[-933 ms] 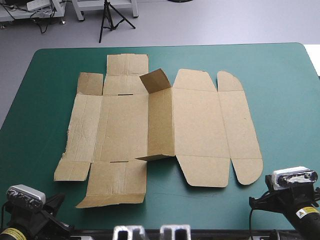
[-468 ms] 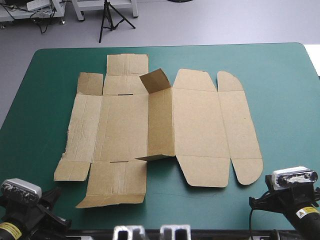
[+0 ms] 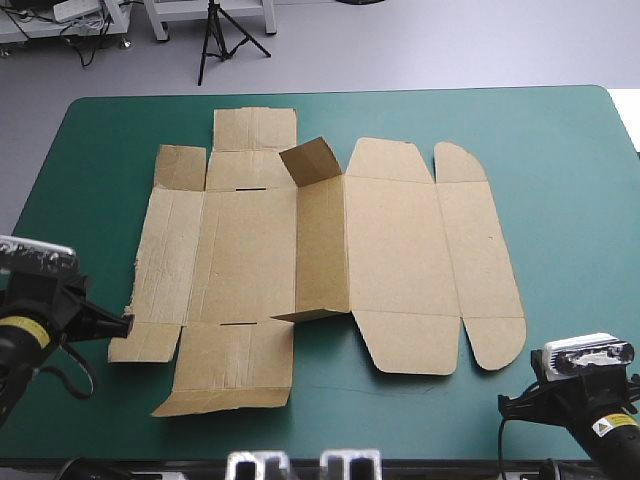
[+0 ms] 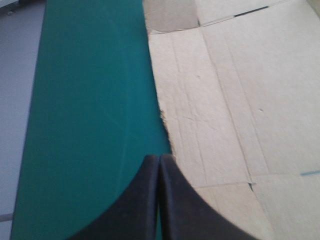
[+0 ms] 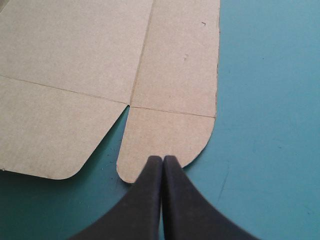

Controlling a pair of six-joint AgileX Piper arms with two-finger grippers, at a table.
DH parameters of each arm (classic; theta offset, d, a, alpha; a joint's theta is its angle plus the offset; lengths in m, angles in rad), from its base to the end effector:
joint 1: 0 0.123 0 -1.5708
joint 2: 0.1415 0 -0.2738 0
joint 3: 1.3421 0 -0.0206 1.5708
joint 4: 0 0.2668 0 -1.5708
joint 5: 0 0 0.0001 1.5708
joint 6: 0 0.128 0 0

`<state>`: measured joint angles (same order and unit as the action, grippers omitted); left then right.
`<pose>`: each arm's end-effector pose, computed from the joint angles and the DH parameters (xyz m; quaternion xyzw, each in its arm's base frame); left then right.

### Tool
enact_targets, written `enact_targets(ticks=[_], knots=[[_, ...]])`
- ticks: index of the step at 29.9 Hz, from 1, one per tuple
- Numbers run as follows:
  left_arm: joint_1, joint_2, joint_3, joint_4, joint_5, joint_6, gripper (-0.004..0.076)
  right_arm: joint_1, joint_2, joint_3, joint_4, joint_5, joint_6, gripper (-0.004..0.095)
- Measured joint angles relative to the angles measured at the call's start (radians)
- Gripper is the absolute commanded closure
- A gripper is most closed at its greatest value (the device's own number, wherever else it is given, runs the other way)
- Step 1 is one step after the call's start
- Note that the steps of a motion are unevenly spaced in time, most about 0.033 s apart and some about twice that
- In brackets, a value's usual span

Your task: Fold the box

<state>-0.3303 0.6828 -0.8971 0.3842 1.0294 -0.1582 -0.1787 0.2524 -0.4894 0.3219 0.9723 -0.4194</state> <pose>0.1608 -0.0116 0.3453 0.0997 0.8904 0.0868 0.4355 0.0982 0.0163 0.2604 -0.0844 0.8801 0.0222 0.4667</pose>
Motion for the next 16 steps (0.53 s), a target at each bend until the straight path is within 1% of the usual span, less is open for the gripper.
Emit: enact_targets(ticks=[4, 9, 12, 16], knots=[[0.000, 0.139, -0.084, 0.089, -0.001, -0.068, 0.0731, 0.000, 0.000, 0.000, 0.000, 0.000, 0.000, 0.0926], [0.013, 0.312, -0.207, 0.097, -0.004, -0.096, 0.0713, 0.000, 0.000, 0.000, 0.000, -0.002, 0.000, 0.0926], [0.086, 0.408, -0.279, 0.048, -0.009, -0.092, 0.0708, 0.000, 0.000, 0.000, 0.000, -0.003, 0.000, 0.0926], [0.266, 0.521, -0.366, -0.155, -0.007, -0.001, 0.0708, 0.000, 0.000, 0.000, -0.001, -0.003, 0.000, 0.0926]])
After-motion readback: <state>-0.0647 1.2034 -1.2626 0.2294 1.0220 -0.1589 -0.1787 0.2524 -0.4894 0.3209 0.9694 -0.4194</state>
